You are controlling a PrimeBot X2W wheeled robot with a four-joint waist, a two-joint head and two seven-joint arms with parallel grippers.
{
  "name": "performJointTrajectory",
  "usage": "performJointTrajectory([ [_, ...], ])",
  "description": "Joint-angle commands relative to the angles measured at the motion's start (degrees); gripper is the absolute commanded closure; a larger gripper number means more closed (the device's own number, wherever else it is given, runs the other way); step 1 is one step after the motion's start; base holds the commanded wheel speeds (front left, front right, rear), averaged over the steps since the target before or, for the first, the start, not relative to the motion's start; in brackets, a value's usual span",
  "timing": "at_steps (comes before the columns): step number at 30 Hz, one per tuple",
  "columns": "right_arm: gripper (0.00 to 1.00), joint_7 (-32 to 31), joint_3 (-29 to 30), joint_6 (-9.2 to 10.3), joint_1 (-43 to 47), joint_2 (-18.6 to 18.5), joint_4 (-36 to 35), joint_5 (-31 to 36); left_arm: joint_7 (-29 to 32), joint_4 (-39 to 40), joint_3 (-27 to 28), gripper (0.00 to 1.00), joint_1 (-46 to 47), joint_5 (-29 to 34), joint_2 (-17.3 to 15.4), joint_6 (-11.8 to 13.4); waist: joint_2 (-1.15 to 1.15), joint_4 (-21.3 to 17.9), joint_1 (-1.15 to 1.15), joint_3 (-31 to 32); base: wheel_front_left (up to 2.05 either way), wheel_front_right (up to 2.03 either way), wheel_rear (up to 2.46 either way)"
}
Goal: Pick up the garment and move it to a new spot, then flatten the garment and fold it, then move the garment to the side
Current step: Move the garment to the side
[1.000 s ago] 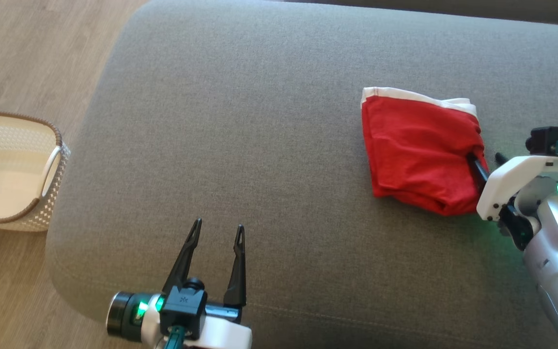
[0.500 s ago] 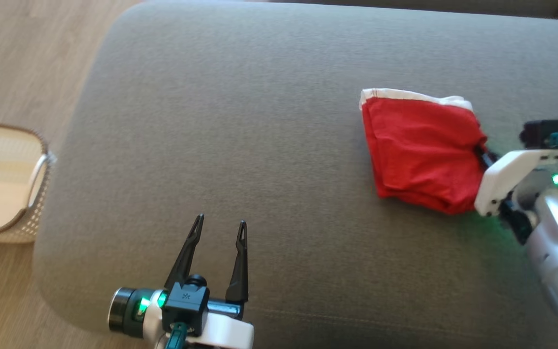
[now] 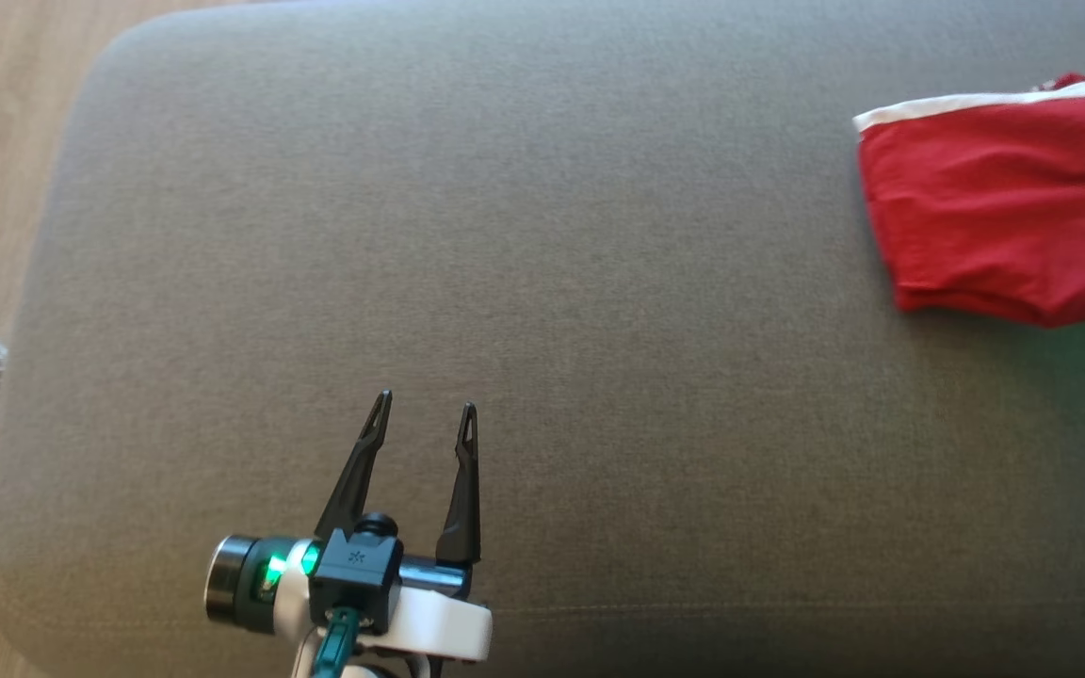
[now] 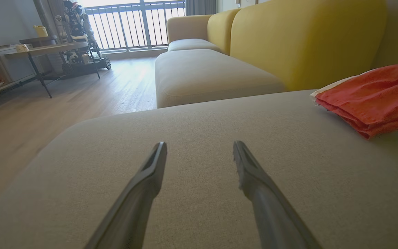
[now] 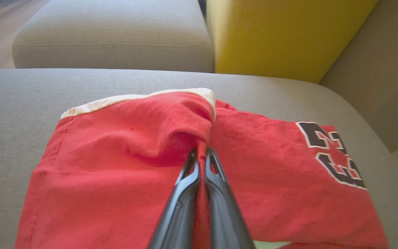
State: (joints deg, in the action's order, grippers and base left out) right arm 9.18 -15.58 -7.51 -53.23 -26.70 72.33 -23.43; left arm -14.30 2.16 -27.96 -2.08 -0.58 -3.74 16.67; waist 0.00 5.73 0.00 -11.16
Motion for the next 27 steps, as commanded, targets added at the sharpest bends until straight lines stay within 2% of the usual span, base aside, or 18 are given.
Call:
performJointTrajectory([
  [1,1.00,1.2,-0.4,0.02,-2.0,-1.9,-0.9,0.8,-0.7,2.2,1.8,0.00,2.0,0.4,0.1,0.3,0.00,-0.9,0.00,-0.8,0.00,0.00,0.00],
  [8,1.00,2.3,1.8,0.02,-5.2,-5.9,0.7,3.2,-0.7,2.3,1.6,0.00,3.3,0.5,-0.1,0.1,0.00,-2.2,0.00,-2.7,0.00,0.00,0.00],
  [17,1.00,3.0,5.7,0.02,-7.7,-8.7,1.5,7.5,-0.7,2.2,1.3,0.00,4.5,0.5,-0.3,0.0,0.00,-2.3,0.00,-4.1,0.00,0.00,0.00],
  [27,1.00,1.9,11.1,0.02,-7.7,-9.5,1.6,13.8,-0.7,1.9,1.1,0.00,4.9,0.2,-0.2,0.1,0.00,-1.6,0.00,-4.4,0.00,0.00,0.00],
])
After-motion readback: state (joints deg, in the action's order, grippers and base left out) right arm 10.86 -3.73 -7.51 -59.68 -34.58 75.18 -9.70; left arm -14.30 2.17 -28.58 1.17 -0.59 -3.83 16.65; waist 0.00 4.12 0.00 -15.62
